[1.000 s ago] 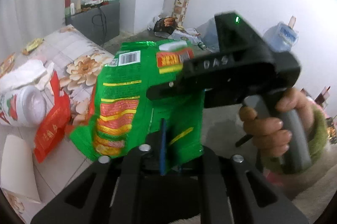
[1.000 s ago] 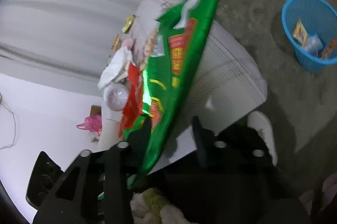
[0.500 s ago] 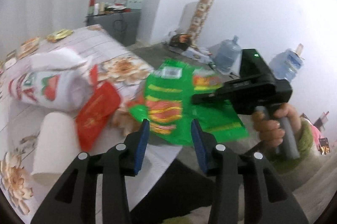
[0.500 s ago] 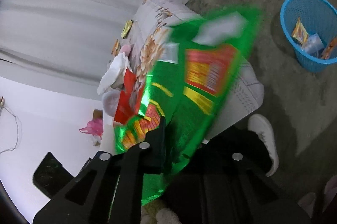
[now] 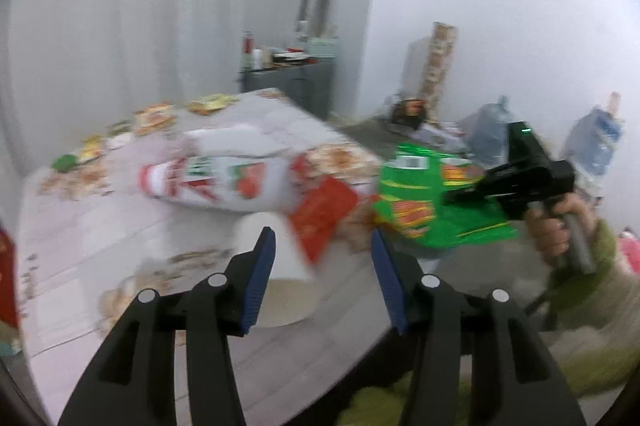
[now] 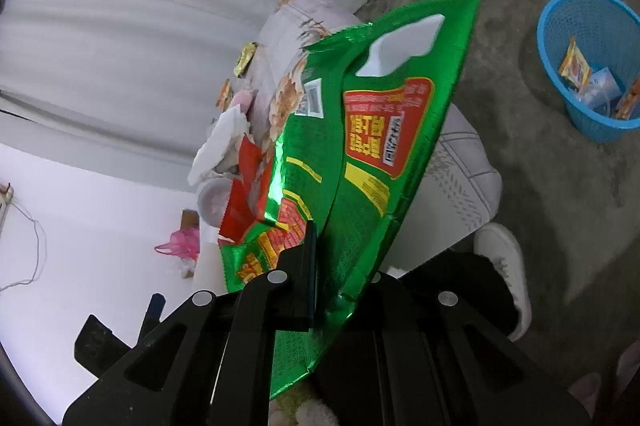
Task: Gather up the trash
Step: 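Grasp the white paper cup rim with the left tool while right tool holds chip bag, then carry cup and chip bag over the blue wastebasket and open both tools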
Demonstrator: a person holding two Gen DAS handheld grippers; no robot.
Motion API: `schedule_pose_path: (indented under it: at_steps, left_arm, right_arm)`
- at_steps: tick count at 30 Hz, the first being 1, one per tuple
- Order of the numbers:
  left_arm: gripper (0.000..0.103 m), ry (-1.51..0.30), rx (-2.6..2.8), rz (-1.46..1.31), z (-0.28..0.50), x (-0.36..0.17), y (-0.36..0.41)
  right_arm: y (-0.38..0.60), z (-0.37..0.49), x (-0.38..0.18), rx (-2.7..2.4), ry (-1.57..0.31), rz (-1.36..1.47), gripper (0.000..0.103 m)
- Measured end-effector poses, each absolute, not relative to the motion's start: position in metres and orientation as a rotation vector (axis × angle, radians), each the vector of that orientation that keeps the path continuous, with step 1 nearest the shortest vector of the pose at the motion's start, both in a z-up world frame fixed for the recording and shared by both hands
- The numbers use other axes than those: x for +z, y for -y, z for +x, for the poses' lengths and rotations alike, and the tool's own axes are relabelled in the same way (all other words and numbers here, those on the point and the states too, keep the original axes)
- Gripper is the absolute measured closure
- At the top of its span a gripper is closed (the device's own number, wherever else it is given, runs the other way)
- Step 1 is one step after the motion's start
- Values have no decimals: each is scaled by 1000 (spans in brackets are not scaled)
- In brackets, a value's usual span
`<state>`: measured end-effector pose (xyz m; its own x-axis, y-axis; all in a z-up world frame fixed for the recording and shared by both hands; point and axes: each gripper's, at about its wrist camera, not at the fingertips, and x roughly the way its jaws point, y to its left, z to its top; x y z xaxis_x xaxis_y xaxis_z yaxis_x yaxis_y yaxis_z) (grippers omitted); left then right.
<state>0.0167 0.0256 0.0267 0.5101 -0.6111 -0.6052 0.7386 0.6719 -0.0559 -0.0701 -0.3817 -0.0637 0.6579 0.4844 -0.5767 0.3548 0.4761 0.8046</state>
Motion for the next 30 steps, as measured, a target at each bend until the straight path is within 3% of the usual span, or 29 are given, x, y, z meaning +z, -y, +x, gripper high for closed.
schedule_pose_path:
  at_steps: [10, 17, 20, 30]
  left_arm:
    - [57, -642, -683, 302, 31, -7, -37]
    - [94, -659, -684, 271, 42, -22, -25]
    - [101, -638, -702, 260, 38, -18, -26]
    - [101, -552, -697, 218, 24, 7, -39]
  right_arm:
    - [379, -70, -60, 76, -904, 1118, 96]
    - [378, -71, -61, 79, -894, 1146, 96]
    - [378, -74, -58, 84, -875, 1152, 98]
    - [379, -86, -36, 107, -802, 1130, 103]
